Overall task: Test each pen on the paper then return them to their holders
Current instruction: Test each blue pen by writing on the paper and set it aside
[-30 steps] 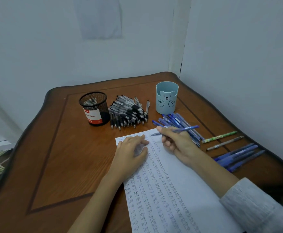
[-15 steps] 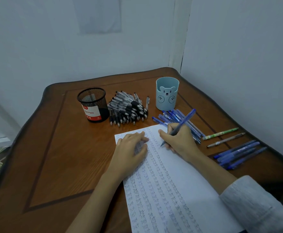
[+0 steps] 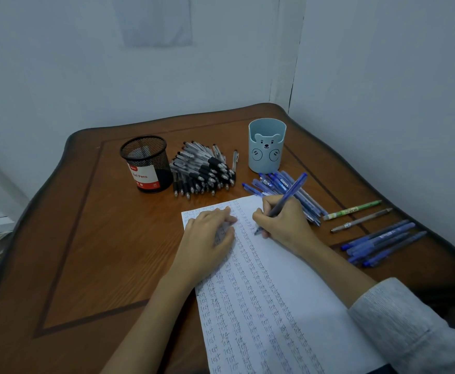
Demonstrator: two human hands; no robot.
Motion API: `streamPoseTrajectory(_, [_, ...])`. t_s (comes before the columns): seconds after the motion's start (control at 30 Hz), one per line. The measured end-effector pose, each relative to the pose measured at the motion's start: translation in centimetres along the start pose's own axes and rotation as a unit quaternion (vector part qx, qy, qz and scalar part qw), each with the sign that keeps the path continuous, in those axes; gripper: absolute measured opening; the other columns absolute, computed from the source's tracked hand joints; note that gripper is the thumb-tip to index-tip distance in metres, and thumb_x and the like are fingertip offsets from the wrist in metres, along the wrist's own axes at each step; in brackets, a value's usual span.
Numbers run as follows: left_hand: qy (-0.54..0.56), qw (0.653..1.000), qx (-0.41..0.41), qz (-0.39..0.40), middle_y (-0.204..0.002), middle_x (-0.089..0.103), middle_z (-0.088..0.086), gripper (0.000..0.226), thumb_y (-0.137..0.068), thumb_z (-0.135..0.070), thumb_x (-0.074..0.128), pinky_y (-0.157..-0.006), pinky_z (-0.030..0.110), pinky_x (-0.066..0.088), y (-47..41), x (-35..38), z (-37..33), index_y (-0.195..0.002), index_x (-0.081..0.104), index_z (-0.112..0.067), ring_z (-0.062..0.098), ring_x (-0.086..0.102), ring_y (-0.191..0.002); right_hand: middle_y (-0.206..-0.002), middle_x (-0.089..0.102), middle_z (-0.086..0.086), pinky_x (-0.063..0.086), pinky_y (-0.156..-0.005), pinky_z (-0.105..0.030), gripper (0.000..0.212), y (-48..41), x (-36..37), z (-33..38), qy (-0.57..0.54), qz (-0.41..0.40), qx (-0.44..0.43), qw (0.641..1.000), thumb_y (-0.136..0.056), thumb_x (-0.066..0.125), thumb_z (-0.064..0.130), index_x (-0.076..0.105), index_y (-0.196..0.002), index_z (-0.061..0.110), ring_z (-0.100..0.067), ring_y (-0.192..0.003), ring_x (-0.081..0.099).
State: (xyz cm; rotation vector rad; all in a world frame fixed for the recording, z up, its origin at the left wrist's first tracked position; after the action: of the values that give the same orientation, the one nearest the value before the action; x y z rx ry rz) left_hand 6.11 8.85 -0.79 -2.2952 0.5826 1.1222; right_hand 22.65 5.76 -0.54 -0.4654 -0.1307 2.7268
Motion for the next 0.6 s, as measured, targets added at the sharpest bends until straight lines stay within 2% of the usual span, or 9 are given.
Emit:
streamPoseTrajectory(0.33, [0.001,1.000,-0.001,0.000,-0.120,0.043,-0.031,0.035,-0.097,-0.027,0.049,-0.093,0.016,0.017,0.02,0.03,-0.04,-0.131,0.053,-0.022,-0.001,0.037,-0.126,-0.050,0.041,-0.008,0.045,-0.043,-0.026,0.031,-0.20,-0.02,-0.30,0.000,0.004,0.000,1.000,-0.080,0.058,-0.011,0.044,-0.056,0.003,-0.020,-0.040,0.054])
streamPoseTrajectory(0.47, [-0.001,1.000,0.001,0.000,-0.126,0.047,-0.027,0.034,-0.097,-0.027,0.049,-0.094,0.018,0.018,0.00,0.08,-0.06,-0.130,0.054,-0.022,0.000,0.038,-0.126,-0.051,0.041,-0.011,0.047,-0.044,-0.028,0.024,-0.18,-0.06,-0.25,-0.003,0.001,0.003,1.000,-0.079,0.058,-0.012,0.046,-0.059,-0.008,-0.016,-0.037,0.053])
streamPoseTrajectory(0.6, [0.001,1.000,0.002,0.000,-0.128,0.049,-0.024,0.033,-0.097,-0.027,0.049,-0.093,0.019,0.019,0.02,0.06,-0.05,-0.129,0.055,-0.022,0.001,0.038,-0.126,-0.049,0.038,-0.009,0.044,-0.041,-0.025,0.030,-0.19,-0.03,-0.26,-0.005,0.003,0.001,1.000,-0.080,0.057,-0.012,0.044,-0.055,0.001,-0.016,-0.036,0.053])
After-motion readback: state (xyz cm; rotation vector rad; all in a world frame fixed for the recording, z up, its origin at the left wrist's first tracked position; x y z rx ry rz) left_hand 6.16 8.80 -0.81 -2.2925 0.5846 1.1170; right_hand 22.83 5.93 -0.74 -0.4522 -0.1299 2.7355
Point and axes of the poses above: each hand's wrist, its own y-axis away from the middle knuckle, its own x-axis out of the palm, z = x × y, the point moved 5 cm from there along -y, towards the middle knuckle
